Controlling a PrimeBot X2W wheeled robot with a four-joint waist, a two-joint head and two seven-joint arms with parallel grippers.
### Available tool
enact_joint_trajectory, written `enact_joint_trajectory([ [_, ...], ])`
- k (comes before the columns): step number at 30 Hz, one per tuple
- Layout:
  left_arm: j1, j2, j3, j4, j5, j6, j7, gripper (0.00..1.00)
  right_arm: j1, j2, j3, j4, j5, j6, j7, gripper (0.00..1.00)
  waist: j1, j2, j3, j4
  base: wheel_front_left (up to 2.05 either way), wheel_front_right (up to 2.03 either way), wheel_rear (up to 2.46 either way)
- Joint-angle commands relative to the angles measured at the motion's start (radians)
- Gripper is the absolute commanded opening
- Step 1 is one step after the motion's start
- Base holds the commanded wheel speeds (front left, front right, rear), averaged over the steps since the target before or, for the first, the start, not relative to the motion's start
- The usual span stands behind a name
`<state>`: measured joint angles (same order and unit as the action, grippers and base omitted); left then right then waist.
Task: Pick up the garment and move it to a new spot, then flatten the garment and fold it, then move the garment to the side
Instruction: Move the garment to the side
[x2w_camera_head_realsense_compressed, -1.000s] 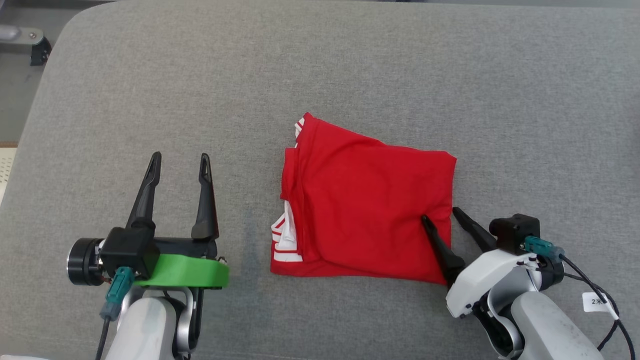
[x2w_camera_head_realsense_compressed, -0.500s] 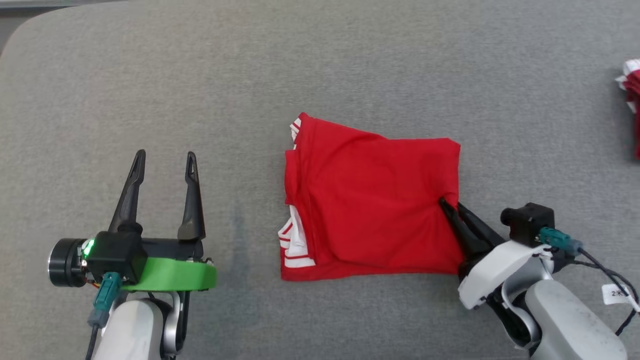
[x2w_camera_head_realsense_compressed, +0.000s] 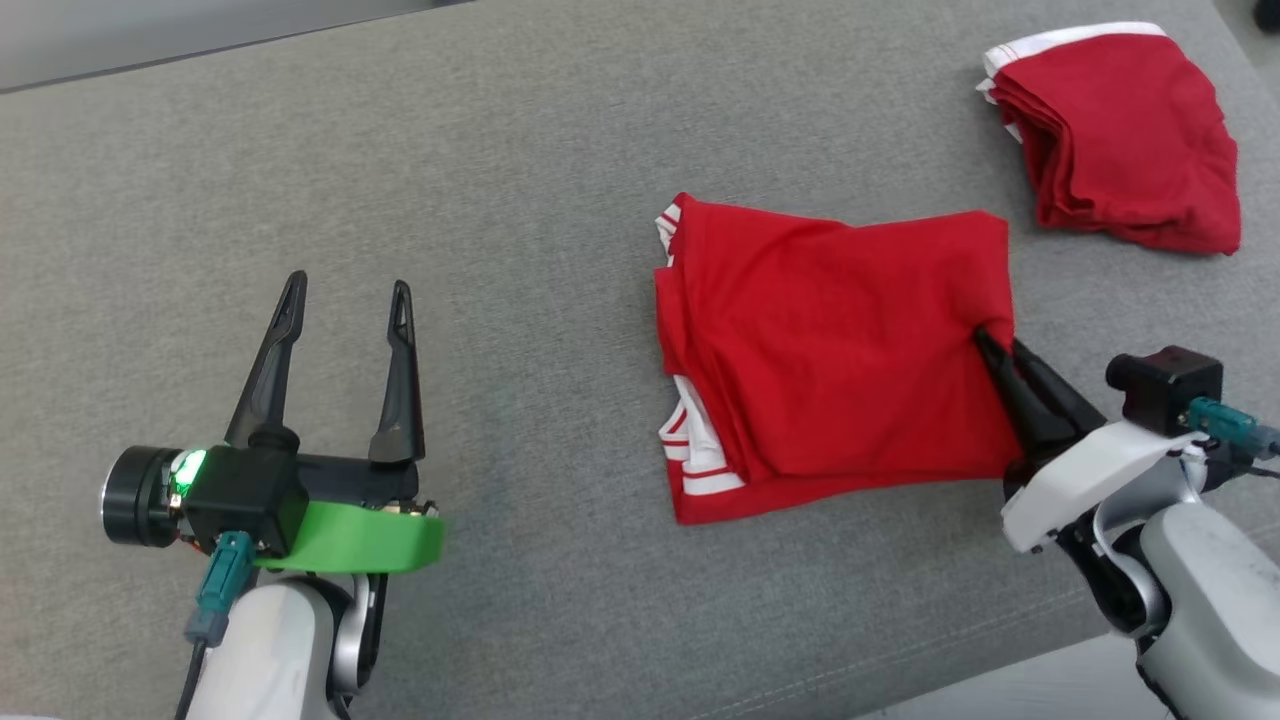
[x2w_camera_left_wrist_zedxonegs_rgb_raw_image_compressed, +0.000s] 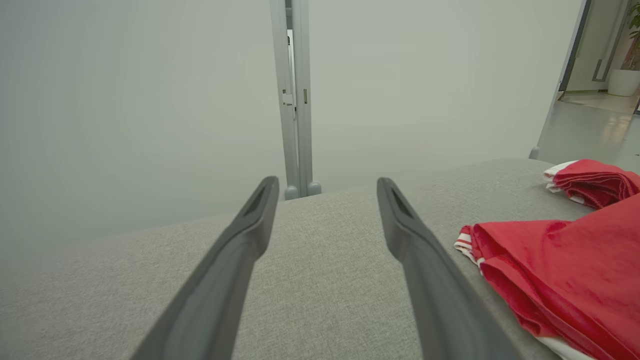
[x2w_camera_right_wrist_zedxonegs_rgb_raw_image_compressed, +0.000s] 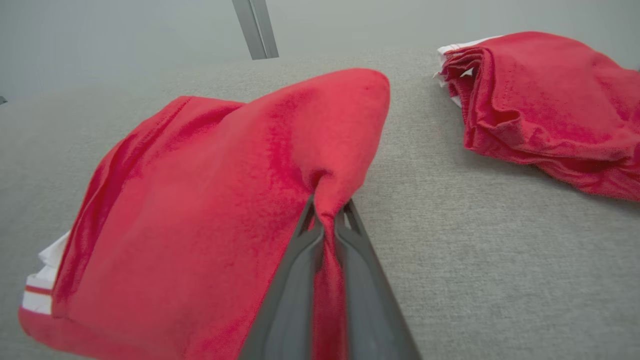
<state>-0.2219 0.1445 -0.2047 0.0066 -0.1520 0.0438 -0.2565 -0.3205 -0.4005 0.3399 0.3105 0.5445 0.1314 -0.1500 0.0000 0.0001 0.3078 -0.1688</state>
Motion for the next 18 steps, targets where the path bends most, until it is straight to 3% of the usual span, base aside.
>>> enact_joint_trajectory([
  [1,-0.019,0.008,-0.004,-0.005,0.013,-0.004,0.004,1.0,-0.033,-0.014,-0.007,0.004,0.008,-0.002,-0.002,0.0,0.0,-0.0001,0.027,-0.047,0.0,0.0,0.0],
  [9,-0.07,0.025,-0.031,-0.042,0.032,-0.016,0.025,1.0,-0.221,-0.128,-0.06,0.051,0.015,-0.002,-0.002,0.0,0.0,-0.0001,0.127,-0.032,0.0,0.0,0.0],
  [18,-0.156,0.041,-0.068,-0.088,0.069,-0.033,0.046,1.0,-0.391,-0.286,-0.193,0.183,0.033,-0.002,-0.022,0.0,0.0,-0.0001,0.278,0.001,0.0,0.0,0.0],
])
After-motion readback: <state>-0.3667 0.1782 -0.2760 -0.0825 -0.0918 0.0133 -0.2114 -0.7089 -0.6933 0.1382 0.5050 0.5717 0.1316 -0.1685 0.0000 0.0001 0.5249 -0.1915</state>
